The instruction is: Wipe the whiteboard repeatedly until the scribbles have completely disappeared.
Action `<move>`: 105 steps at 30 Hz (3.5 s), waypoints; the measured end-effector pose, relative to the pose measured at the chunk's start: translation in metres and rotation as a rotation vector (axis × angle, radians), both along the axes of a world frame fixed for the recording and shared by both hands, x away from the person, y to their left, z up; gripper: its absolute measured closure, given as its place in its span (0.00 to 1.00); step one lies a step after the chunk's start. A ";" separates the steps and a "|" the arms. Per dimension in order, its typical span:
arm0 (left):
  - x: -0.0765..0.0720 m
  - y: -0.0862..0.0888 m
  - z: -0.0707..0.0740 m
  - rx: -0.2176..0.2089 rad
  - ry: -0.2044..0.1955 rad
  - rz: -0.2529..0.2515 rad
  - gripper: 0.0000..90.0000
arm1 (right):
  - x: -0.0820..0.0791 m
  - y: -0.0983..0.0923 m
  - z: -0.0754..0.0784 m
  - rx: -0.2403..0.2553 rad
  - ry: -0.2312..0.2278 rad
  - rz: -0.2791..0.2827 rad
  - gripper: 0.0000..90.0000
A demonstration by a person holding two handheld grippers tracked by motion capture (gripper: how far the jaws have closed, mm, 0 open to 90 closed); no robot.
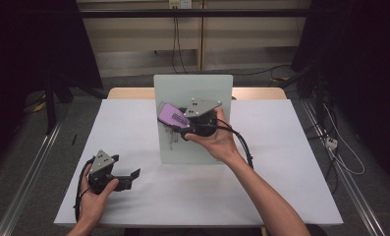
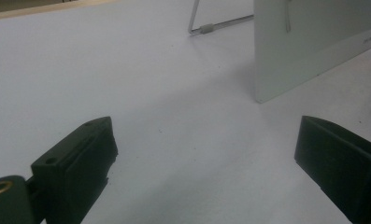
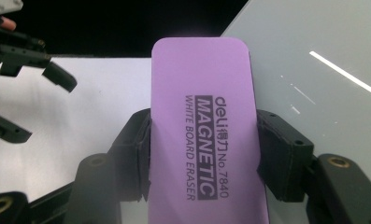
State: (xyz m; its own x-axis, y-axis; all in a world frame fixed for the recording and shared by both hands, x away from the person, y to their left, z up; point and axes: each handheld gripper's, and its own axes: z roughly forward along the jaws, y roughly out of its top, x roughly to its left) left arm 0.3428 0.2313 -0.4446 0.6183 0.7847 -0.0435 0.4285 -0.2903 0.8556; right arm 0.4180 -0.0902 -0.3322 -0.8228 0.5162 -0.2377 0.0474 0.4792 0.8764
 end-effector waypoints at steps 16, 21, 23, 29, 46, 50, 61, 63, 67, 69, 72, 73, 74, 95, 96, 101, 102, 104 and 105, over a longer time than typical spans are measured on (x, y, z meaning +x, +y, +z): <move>0.001 0.000 0.000 0.012 0.004 -0.007 0.06 | 0.009 -0.008 0.030 0.043 -0.073 -0.062 0.46; 0.001 0.000 0.000 0.011 0.001 -0.009 0.06 | 0.005 0.001 0.021 0.012 -0.065 -0.055 0.47; 0.000 0.000 0.000 0.007 0.001 -0.007 0.06 | 0.003 0.002 0.015 0.009 -0.057 -0.046 0.47; 0.001 -0.001 0.000 0.011 0.003 -0.008 0.06 | -0.003 0.007 -0.003 -0.018 -0.031 -0.026 0.47; 0.002 -0.003 -0.002 0.012 0.010 -0.013 0.06 | 0.003 0.010 0.005 -0.009 -0.006 -0.012 0.47; 0.002 -0.003 -0.002 0.014 0.009 -0.012 0.06 | 0.008 0.012 0.019 0.011 -0.035 -0.029 0.47; 0.001 -0.002 -0.001 0.016 0.006 -0.016 0.06 | 0.008 0.030 0.013 -0.018 -0.039 -0.020 0.47; 0.001 -0.002 -0.002 0.016 0.008 -0.015 0.06 | 0.007 0.034 0.008 -0.025 -0.030 -0.011 0.47; 0.002 -0.002 -0.002 0.017 0.007 -0.016 0.06 | 0.004 0.039 -0.002 -0.043 -0.015 0.006 0.47; 0.002 -0.002 -0.002 0.019 0.006 -0.016 0.06 | 0.003 0.042 -0.007 -0.055 -0.004 0.015 0.47; 0.001 -0.003 -0.002 0.017 0.005 -0.016 0.06 | 0.000 0.047 -0.015 -0.071 0.008 0.026 0.47; 0.001 -0.002 -0.001 0.019 0.001 -0.018 0.06 | 0.000 0.048 -0.017 -0.076 0.010 0.031 0.47; 0.001 -0.003 -0.001 0.015 0.002 -0.015 0.06 | -0.001 0.049 -0.020 -0.076 0.022 0.035 0.47; 0.002 -0.001 -0.002 0.018 0.004 -0.012 0.06 | 0.006 0.023 0.009 0.016 -0.004 -0.028 0.47; 0.002 -0.001 -0.002 0.020 0.005 -0.015 0.06 | 0.005 0.021 0.009 0.015 -0.006 -0.027 0.47; 0.001 -0.002 -0.002 0.022 0.006 -0.015 0.06 | 0.000 0.020 -0.004 -0.001 -0.004 -0.021 0.47; 0.001 -0.002 -0.002 0.024 0.007 -0.015 0.06 | -0.001 0.021 -0.008 -0.005 -0.001 -0.017 0.47; 0.002 -0.002 -0.002 0.023 0.005 -0.014 0.06 | -0.003 0.025 -0.014 -0.019 0.006 -0.010 0.47; 0.001 -0.003 -0.002 0.024 0.007 -0.016 0.06 | -0.004 0.027 -0.017 -0.029 0.013 -0.004 0.47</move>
State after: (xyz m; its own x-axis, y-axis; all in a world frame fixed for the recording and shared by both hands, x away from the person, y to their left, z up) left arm 0.3442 0.2286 -0.4468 0.6304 0.7757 -0.0292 0.4294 -0.3171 0.8456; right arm 0.4140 -0.0633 -0.3493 -0.8235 0.5130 -0.2421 0.0605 0.5039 0.8616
